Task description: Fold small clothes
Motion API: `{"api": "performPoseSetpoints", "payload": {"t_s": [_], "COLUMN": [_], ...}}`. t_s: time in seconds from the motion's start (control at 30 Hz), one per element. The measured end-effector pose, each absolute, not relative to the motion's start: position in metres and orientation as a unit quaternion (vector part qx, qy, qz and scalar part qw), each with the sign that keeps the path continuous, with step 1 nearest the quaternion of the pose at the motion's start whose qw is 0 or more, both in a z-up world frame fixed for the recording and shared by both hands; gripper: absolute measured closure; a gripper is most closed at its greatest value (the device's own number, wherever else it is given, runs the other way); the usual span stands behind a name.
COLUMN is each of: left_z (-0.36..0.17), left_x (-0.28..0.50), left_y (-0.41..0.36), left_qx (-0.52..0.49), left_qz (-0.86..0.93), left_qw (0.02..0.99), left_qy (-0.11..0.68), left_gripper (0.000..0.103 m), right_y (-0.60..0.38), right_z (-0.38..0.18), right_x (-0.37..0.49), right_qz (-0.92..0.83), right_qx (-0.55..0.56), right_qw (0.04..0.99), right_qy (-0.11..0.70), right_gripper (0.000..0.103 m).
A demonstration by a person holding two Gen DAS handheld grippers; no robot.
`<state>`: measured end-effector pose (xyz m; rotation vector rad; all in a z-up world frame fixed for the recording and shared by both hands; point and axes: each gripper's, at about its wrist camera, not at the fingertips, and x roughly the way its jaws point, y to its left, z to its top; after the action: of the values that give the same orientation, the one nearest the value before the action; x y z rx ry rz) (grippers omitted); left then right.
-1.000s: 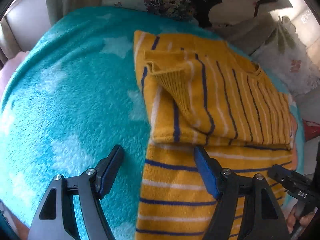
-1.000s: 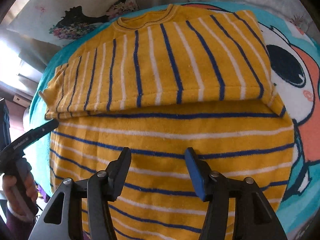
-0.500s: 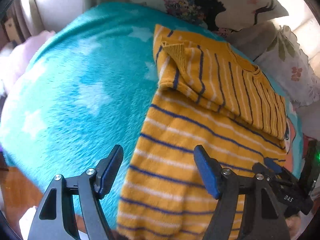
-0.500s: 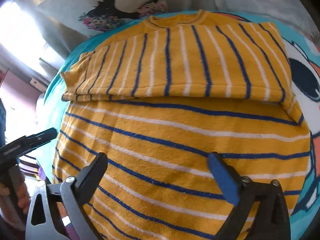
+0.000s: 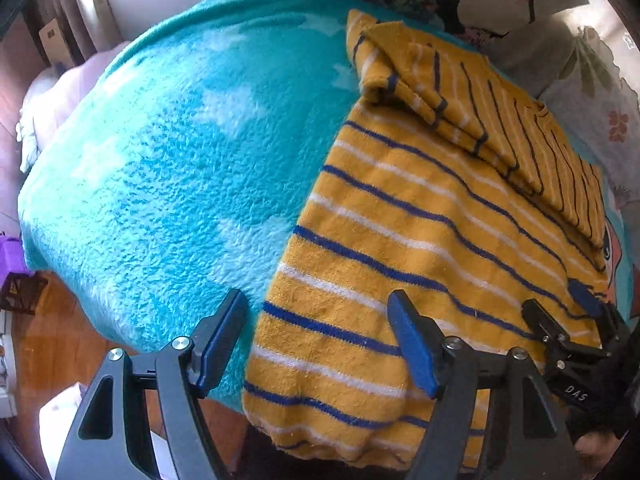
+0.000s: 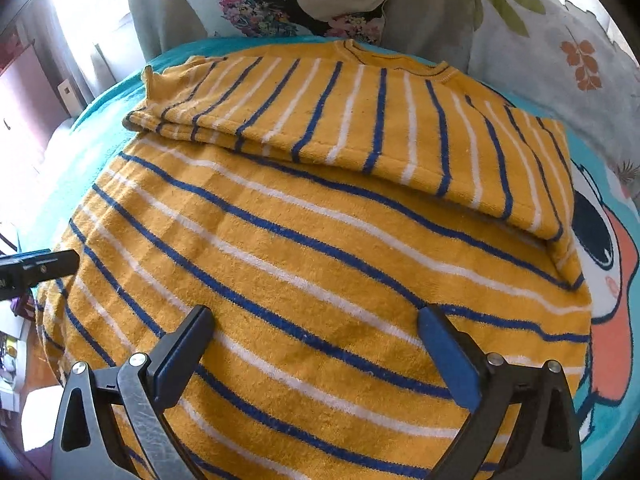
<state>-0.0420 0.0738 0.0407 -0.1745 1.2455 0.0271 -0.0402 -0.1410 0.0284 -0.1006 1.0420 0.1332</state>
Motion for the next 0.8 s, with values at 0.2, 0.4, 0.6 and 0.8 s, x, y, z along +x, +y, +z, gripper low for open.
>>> {"api": "performPoseSetpoints", "payload": {"t_s": [0.2,0.4,0.6,0.8], "left_z": [0.027,0.021,0.022,0.024], "left_x": [-0.027,-0.029,-0.024,-0.024], "left_y": [0.064,0.046,0.053,0.062], "left_qx": [-0.059,0.013,0.051,0.079], "left_qz": [-0.008,-0.04,-0.107,-0.147], "left_qw": [0.805,0.809,0.794,0.798], "left_qy": [0.59,0.586,0.596,0.579], "left_gripper": [0.002,0.0,0.0,0.0], "right_y": [-0.138,-0.136,-0.137,-0.134], "right_z": [0.028,0.028,0.028,0.029], "right_x": [-0.051,-0.042,-0.03,-0.026], "right_qz": [0.054,0.054,0.047,0.02], "right_qx": [-0.045,-0.052,-0.05,-0.041], "right_qw": [0.866,0.855,0.841,0.834], "right_qy": [0.494,0.513,0.536,0.55], "right_gripper": [0.0,0.0,0.0,0.0]}}
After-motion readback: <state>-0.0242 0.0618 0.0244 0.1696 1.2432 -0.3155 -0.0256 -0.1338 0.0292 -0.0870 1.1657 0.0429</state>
